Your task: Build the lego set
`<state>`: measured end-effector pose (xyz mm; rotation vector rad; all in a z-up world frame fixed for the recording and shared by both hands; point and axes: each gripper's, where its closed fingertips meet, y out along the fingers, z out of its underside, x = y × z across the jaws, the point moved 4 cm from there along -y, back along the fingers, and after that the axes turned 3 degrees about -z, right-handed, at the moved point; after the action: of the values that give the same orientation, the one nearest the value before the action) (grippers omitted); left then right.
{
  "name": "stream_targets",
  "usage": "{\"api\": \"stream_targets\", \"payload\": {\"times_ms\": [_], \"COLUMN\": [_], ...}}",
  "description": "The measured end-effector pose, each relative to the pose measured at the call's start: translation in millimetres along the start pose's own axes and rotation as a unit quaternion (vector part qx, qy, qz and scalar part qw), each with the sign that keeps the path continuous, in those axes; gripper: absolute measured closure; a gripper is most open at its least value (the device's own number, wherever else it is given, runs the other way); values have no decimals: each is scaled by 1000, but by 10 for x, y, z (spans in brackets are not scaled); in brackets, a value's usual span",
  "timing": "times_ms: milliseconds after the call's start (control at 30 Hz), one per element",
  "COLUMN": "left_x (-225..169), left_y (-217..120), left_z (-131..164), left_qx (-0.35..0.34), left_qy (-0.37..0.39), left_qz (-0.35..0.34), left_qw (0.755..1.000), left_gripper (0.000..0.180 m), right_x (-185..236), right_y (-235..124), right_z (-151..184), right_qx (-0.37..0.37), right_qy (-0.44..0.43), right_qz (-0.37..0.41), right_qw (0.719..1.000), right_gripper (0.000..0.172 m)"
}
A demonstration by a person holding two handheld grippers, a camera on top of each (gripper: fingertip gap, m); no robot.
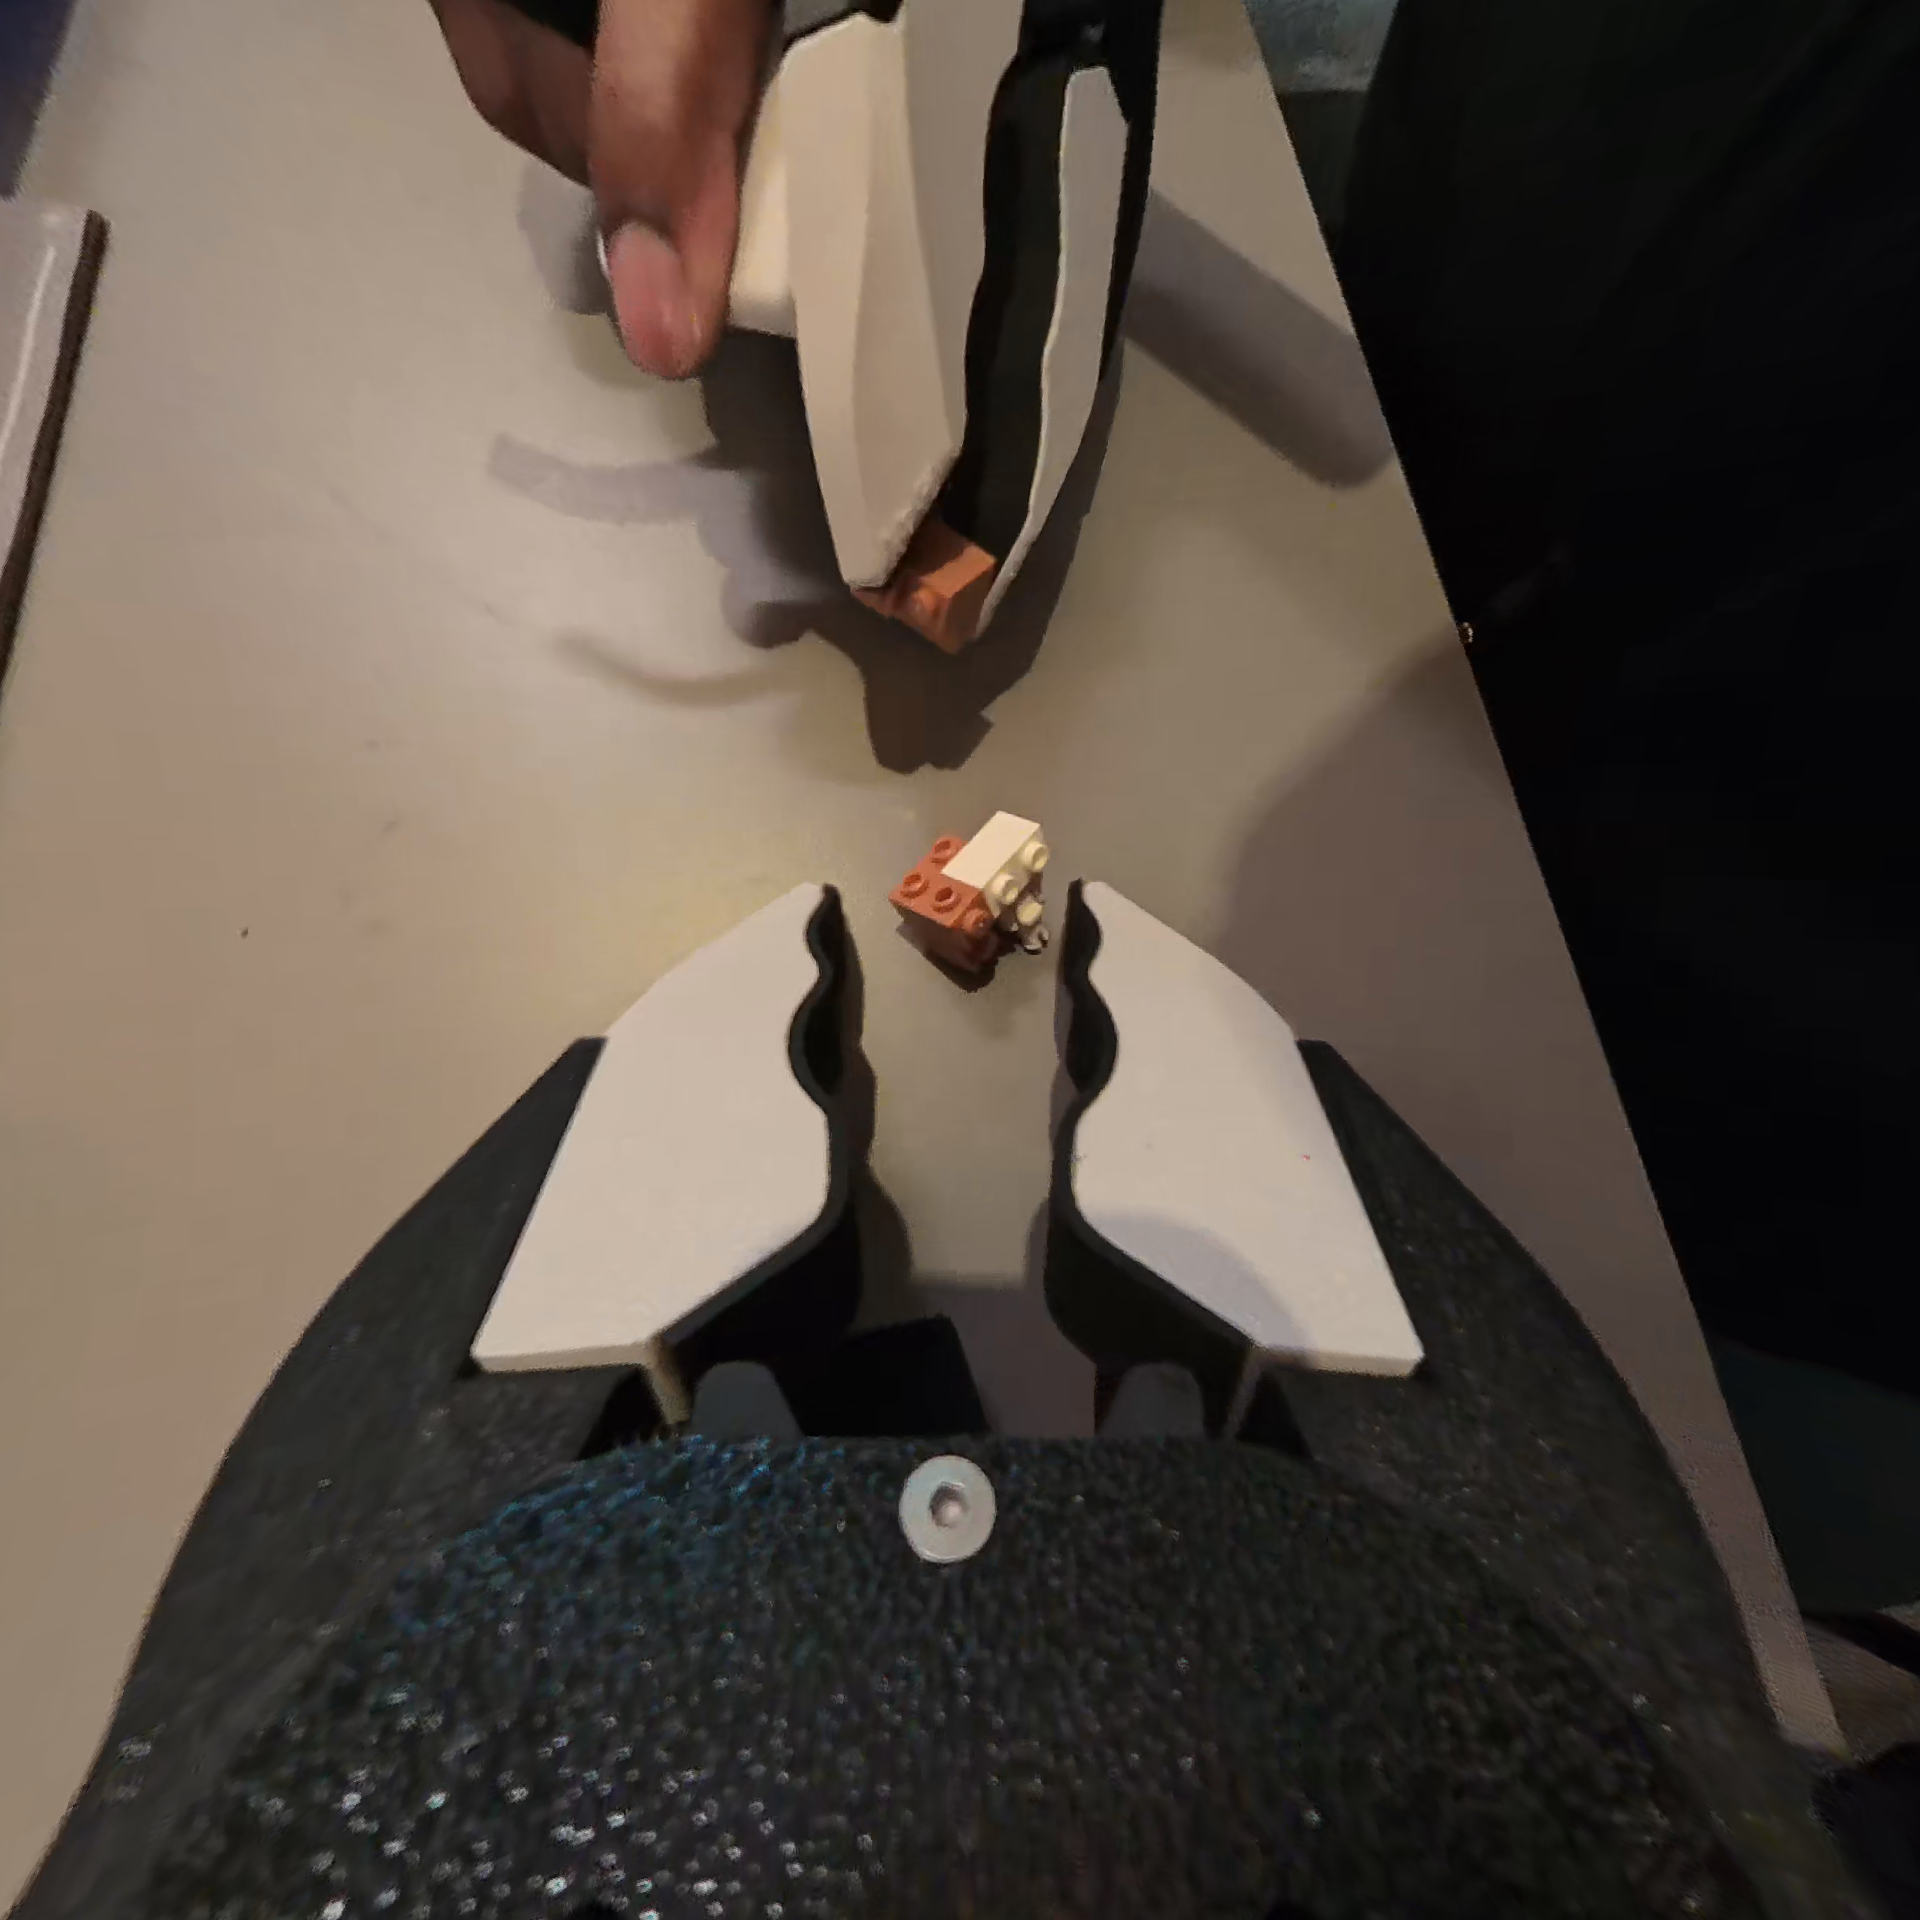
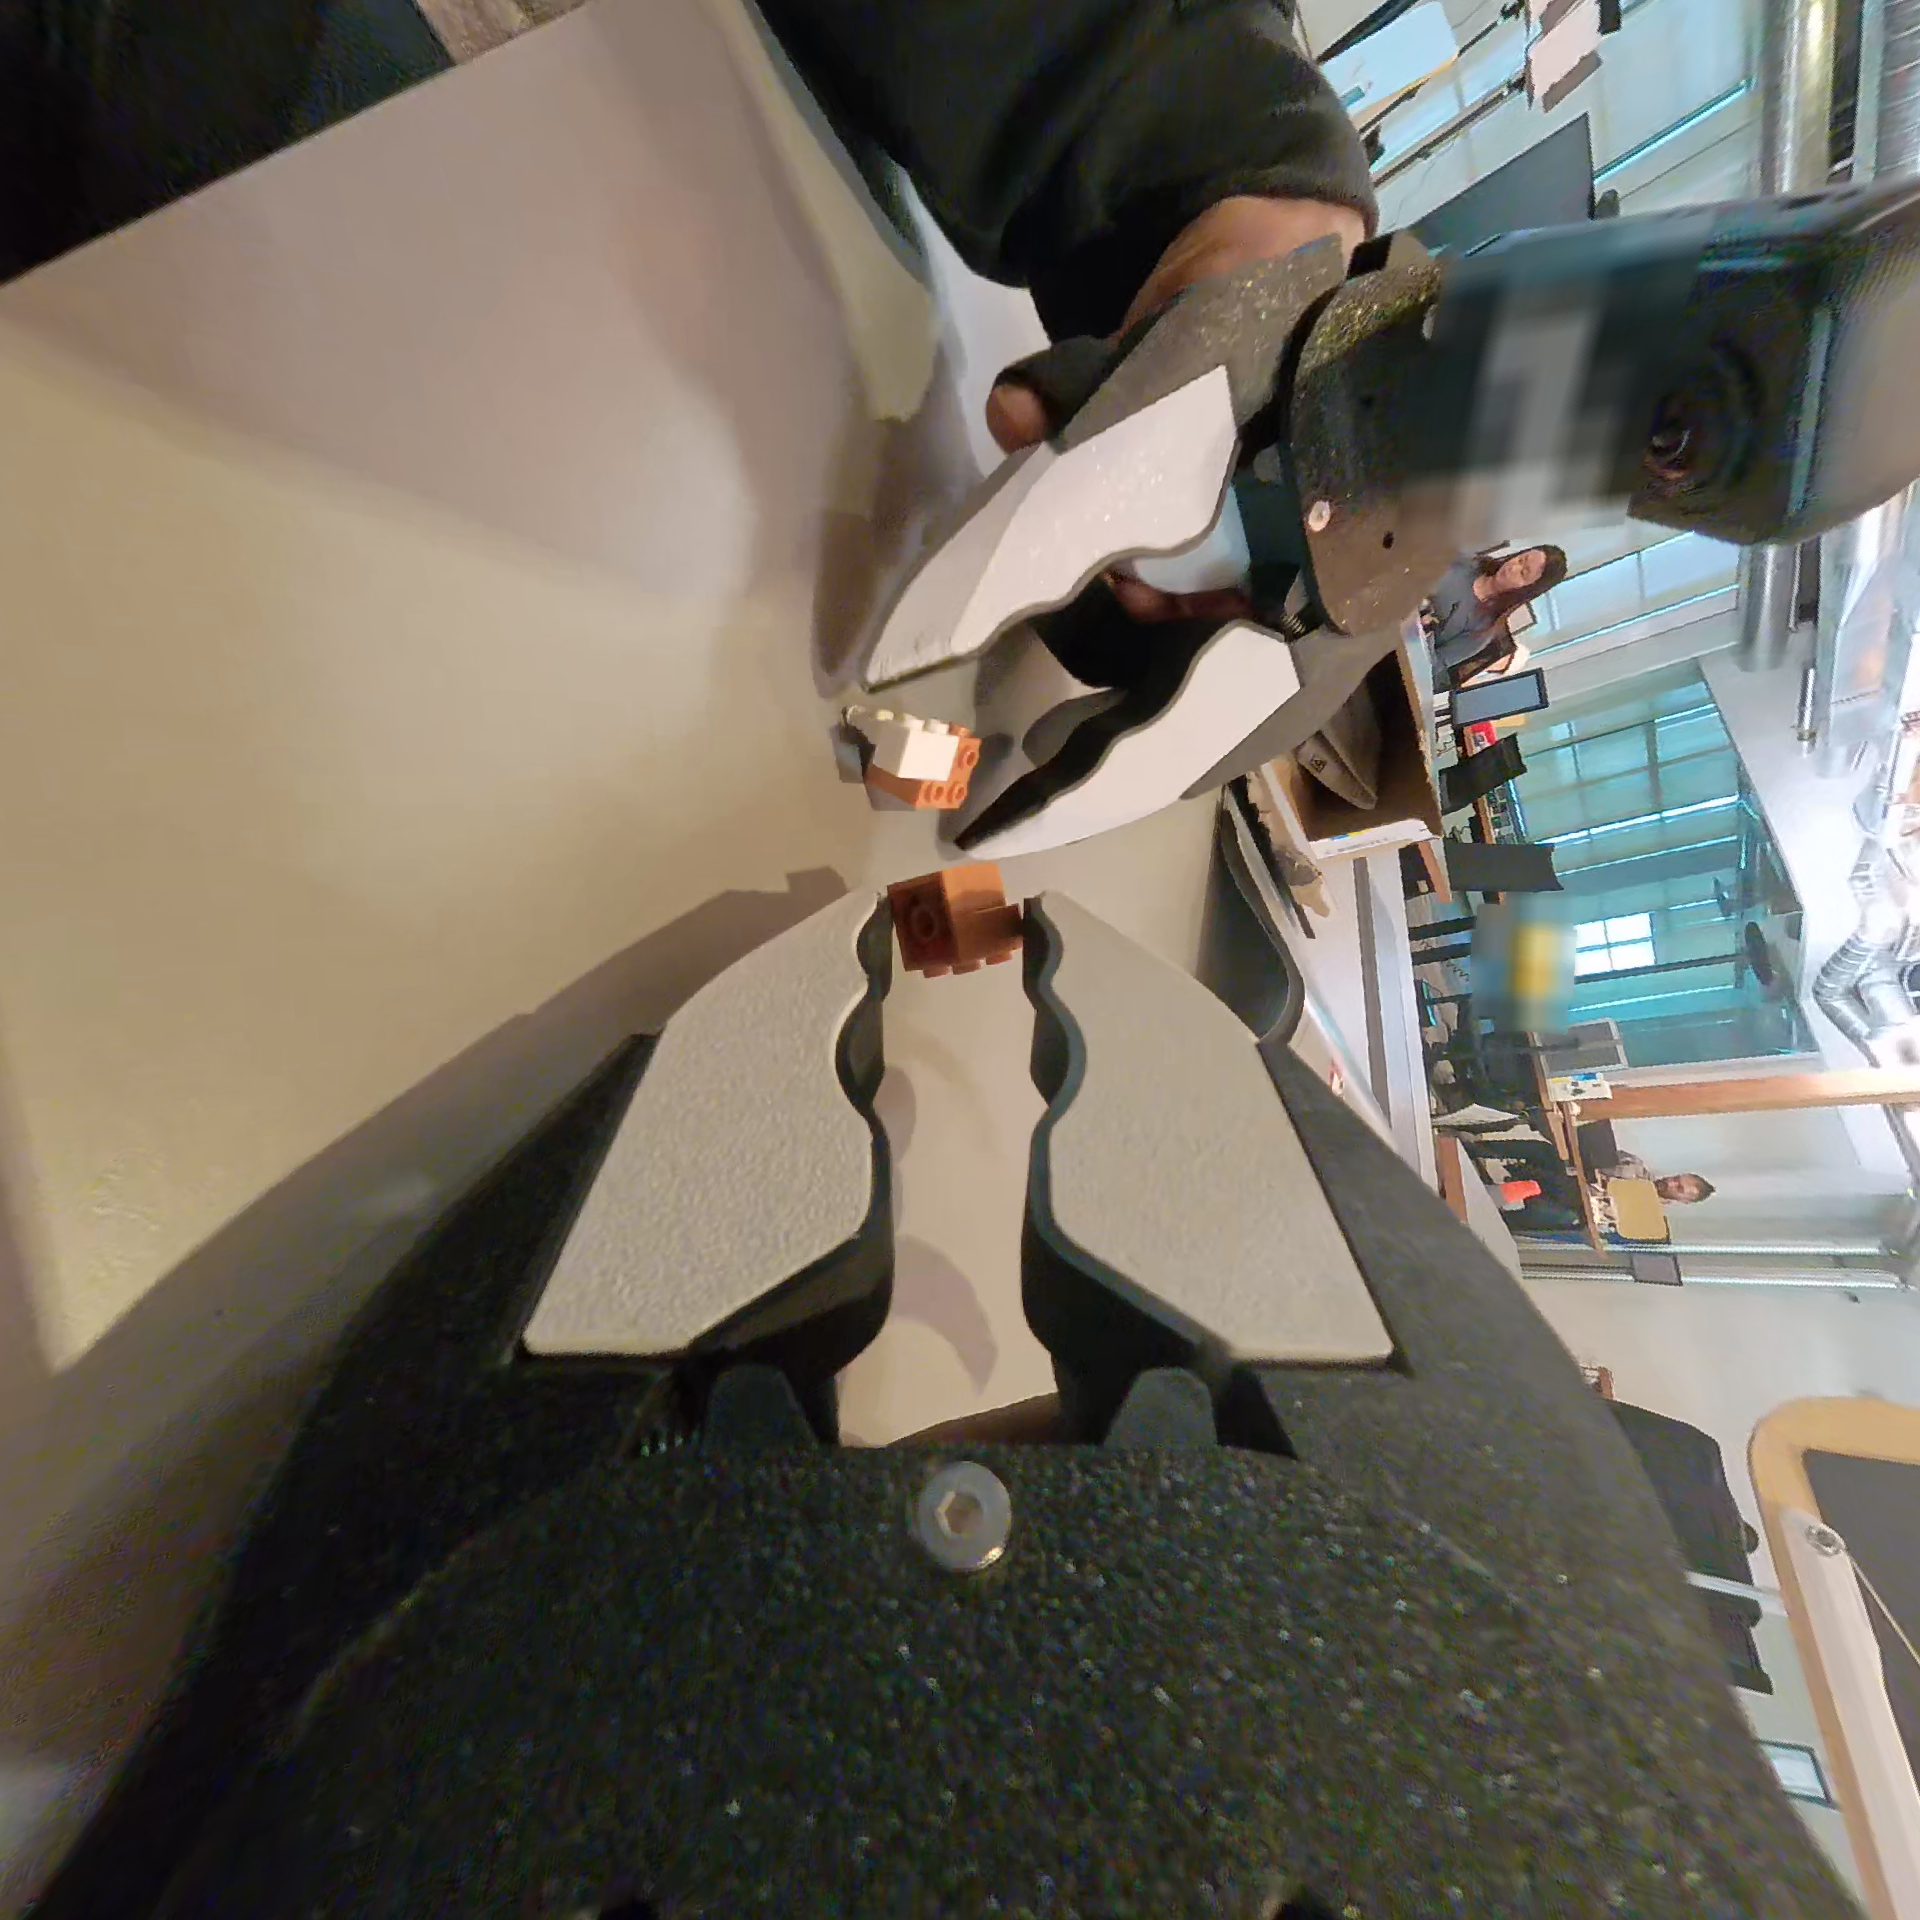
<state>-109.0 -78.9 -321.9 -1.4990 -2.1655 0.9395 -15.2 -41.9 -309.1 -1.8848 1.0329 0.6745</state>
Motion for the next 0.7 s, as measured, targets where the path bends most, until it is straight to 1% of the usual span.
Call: {"api": "stream_targets", "payload": {"times_ms": [33, 67, 200, 333, 400, 500, 700], "left_x": [-8, -10, -31, -16, 12, 45, 88], "left_y": [10, 20, 42, 33, 17, -19, 1], "left_z": [0, -1, -31, -106, -128, -158, -150], "left_qx": [2, 4, 2, -24, -36, -53, -48], "left_qy": [6, 9, 1, -38, -52, -52, -60], "left_qz": [1, 2, 19, 33, 32, 23, 11], "left_qw": [1000, 1000, 1000, 998, 998, 997, 997], "left_gripper": [149, 153, 154, 154, 154, 154, 154], "right_x": [1, 5, 41, 46, 48, 54, 45], "right_y": [3, 9, 39, 53, 58, 69, 113], "right_z": [-6, -11, -18, -45, -55, -61, -49], "right_qx": [0, 2, 15, 14, 15, 15, 25], "right_qy": [-3, -8, -35, -43, -46, -48, -38], "right_qz": [1, 2, 1, 2, 2, 0, -5], "right_qw": [1000, 1000, 999, 999, 999, 999, 999], "right_gripper": [148, 148, 148, 148, 148, 148, 148]}}
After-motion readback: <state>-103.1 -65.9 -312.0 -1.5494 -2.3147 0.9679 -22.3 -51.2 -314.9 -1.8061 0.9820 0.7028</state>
